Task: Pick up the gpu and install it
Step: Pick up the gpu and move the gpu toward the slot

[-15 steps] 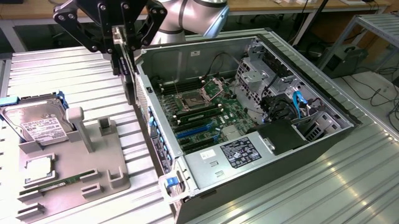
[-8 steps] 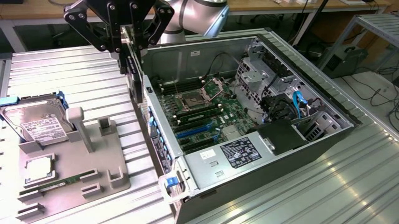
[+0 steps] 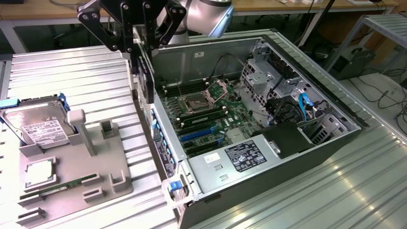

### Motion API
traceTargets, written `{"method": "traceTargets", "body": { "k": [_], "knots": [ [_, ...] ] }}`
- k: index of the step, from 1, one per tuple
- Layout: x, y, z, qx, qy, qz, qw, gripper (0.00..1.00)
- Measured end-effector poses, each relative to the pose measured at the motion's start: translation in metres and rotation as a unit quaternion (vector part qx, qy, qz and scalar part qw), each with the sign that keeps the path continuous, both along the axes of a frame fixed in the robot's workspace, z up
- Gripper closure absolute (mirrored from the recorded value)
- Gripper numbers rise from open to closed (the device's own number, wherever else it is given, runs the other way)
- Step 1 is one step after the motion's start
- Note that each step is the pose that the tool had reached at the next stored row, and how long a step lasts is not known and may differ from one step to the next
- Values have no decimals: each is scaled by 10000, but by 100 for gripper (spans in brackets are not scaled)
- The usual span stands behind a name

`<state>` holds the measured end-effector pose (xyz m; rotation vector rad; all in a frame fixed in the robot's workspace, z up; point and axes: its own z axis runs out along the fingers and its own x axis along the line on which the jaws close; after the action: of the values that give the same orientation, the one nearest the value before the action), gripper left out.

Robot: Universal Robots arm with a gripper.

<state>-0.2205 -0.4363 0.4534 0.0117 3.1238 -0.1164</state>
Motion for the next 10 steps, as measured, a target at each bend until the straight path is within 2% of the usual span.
{"method": "traceTargets", "body": {
  "k": [4,10],
  "knots": [
    [112,0,-1,0,0,0,10000,73],
    [197,0,-2,0,0,0,10000,73]
  ]
}}
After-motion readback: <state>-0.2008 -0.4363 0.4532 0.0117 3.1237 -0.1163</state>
